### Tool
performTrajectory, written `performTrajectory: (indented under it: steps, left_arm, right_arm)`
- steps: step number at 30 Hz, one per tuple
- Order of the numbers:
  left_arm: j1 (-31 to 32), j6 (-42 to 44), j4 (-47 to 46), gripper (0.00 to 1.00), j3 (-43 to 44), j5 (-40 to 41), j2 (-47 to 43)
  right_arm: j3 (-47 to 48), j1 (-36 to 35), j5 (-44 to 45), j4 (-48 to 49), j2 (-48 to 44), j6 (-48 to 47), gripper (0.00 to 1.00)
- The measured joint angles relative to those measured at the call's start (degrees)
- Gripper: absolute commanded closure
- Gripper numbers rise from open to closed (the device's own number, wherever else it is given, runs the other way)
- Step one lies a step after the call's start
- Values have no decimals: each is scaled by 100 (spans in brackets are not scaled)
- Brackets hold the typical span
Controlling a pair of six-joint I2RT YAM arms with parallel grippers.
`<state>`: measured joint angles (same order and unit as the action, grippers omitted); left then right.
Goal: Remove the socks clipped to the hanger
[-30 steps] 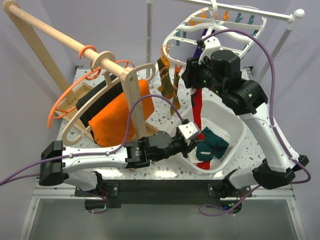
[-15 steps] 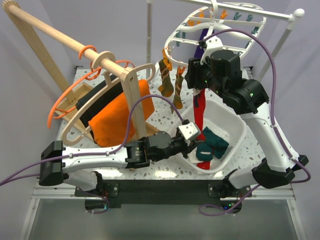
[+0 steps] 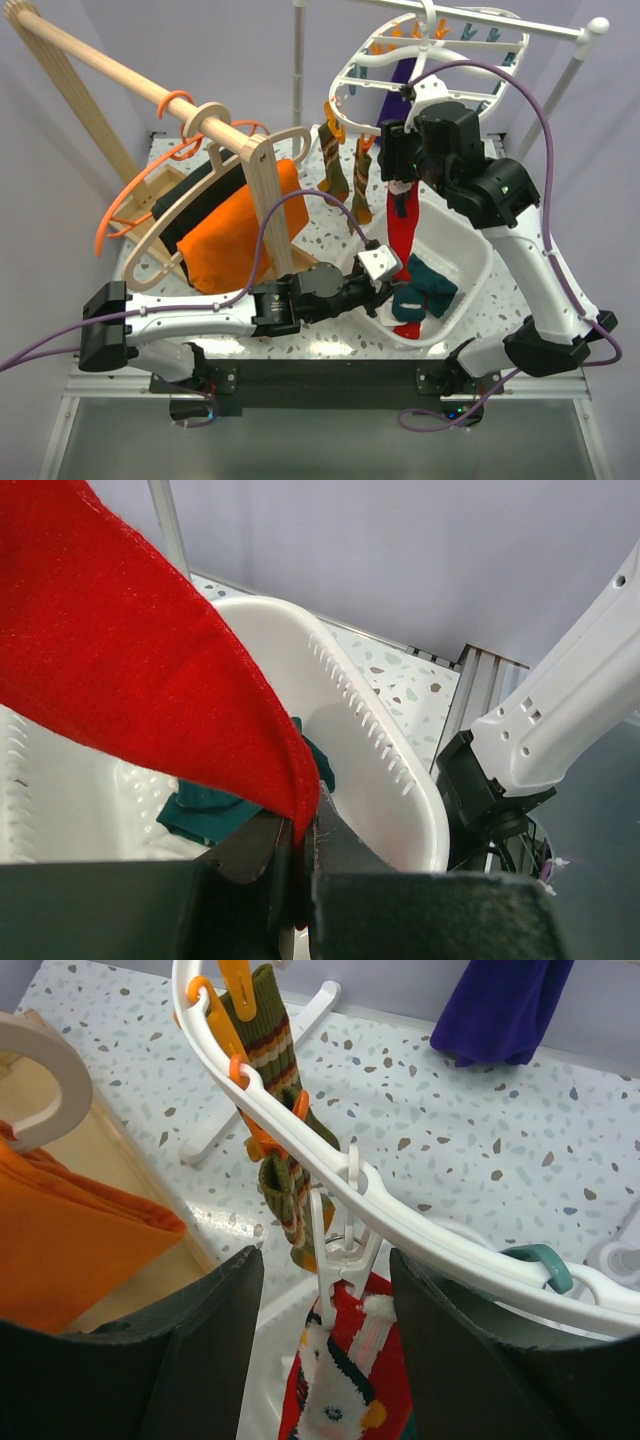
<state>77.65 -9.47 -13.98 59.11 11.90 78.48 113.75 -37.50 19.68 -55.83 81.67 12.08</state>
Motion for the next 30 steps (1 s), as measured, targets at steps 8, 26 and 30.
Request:
performTrajectory:
  steps: [8,26,30]
  left_arm:
    - [-2,0,-2,100,0,-94,63]
    - [0,0,-7,100,11,-173,177]
    - [0,0,-4,100,28,-205,256]
  right_arm:
    - [131,0,105,-37,48,-44,47]
    - [468,-11,507,-63,420,-299,97]
    - [468,-17,529,-66,420,-334,100]
